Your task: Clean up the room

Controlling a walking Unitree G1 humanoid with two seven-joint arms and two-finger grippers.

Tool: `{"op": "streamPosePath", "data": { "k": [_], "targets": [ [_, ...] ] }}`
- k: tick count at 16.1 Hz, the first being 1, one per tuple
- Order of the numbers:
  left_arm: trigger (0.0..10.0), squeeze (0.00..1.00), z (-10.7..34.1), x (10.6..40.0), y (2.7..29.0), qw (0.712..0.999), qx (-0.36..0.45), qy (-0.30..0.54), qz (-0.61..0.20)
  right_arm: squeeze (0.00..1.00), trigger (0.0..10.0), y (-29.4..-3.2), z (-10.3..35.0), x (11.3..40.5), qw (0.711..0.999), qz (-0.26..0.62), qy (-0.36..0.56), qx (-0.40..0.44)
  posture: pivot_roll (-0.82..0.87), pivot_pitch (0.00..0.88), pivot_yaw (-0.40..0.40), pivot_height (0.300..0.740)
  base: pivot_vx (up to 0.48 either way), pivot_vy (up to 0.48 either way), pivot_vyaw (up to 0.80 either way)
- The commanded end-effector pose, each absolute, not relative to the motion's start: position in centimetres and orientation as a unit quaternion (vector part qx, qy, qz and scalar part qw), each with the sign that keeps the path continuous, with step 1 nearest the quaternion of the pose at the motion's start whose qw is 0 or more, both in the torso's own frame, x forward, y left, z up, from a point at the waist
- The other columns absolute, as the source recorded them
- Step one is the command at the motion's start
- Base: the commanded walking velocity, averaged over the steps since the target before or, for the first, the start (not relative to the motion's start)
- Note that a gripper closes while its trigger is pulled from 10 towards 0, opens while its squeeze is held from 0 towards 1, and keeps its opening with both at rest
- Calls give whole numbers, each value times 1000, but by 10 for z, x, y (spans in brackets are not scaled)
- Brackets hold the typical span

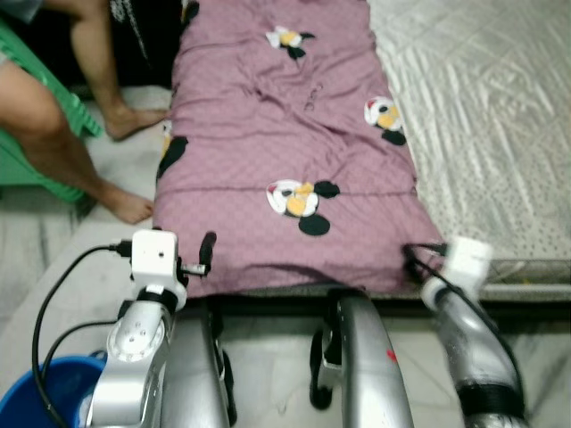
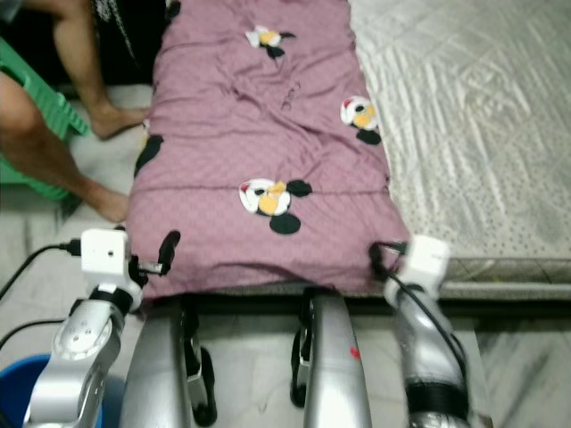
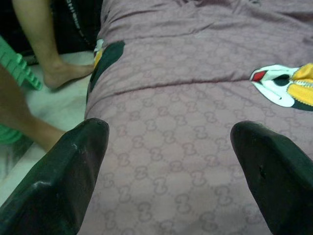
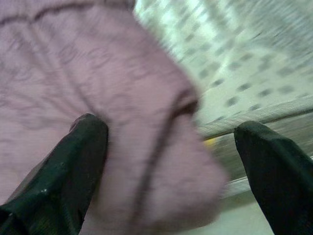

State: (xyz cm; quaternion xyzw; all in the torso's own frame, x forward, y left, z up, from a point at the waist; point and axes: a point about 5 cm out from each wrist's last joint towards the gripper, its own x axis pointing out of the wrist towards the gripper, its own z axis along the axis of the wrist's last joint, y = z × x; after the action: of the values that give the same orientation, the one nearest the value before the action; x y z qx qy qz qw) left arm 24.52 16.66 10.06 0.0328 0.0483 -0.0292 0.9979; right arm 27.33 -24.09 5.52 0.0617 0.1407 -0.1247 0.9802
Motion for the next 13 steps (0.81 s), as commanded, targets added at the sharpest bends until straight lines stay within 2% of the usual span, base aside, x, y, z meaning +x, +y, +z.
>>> {"op": "streamPosePath", "data": {
  "k": [1,4,5,7,9,12,13],
  "targets": [
    [10000,0,95,244,167,997,37,54,-28,0,10000,-246,63,268,984,-125,114,61,-7,241,13,576,0,0,0],
    [10000,0,94,247,169,998,41,51,-27,0,10000,-231,91,262,996,-78,45,30,-33,197,23,576,0,0,0],
    [10000,0,91,247,170,997,44,53,-30,0,10000,-219,109,260,1000,-23,13,-17,-47,165,44,576,0,0,0],
    [10000,0,89,248,170,997,47,54,-35,0,10000,-211,123,261,999,23,-7,-40,-57,142,58,576,0,0,0],
    [10000,0,91,250,167,997,46,41,-47,0,10000,-187,137,261,991,103,-36,-81,-72,115,70,576,0,0,0],
    [10000,0,91,251,161,998,34,29,-40,0,10000,-179,140,266,996,70,-46,-36,-57,50,53,576,0,0,0],
    [10000,0,92,254,162,999,25,22,-25,0,10000,-178,138,271,999,17,-44,4,-53,34,49,576,0,0,0]
  ]
}}
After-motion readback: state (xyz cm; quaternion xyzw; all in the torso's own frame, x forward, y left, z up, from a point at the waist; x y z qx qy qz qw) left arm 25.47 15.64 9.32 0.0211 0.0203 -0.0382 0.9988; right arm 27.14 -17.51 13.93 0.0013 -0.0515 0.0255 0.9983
